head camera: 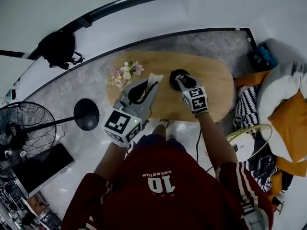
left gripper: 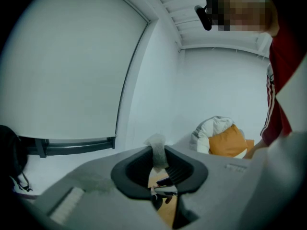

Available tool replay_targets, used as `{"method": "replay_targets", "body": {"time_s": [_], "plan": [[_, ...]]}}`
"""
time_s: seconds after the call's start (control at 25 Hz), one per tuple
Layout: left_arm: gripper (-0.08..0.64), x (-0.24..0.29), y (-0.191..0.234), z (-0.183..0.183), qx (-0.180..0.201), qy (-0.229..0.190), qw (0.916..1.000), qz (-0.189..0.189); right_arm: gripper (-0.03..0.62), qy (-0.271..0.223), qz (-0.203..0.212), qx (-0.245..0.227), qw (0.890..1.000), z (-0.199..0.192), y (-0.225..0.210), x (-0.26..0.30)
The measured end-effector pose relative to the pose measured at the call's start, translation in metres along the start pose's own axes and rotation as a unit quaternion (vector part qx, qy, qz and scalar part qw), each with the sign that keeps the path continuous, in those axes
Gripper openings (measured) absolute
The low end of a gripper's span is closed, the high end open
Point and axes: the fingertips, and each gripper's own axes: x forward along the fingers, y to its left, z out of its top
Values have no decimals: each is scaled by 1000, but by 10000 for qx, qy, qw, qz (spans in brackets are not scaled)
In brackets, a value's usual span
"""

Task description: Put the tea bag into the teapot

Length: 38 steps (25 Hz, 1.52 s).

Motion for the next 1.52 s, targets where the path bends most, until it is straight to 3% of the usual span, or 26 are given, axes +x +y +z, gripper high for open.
{"method": "replay_targets", "body": {"time_s": [0.12,0.64,1.52], "plan": [[71,-1,4,-6,-37,43,10000,-2,149,39,-57,-4,10000,-2,0,3],[71,-21,1,-4,-103,-128,9999,54,150,-164,-256,115,9995,5,0,-29],[71,-94,-97,23,293,-758,9965,-213,149,-1285,-832,72,9882,34,29,-193]]}}
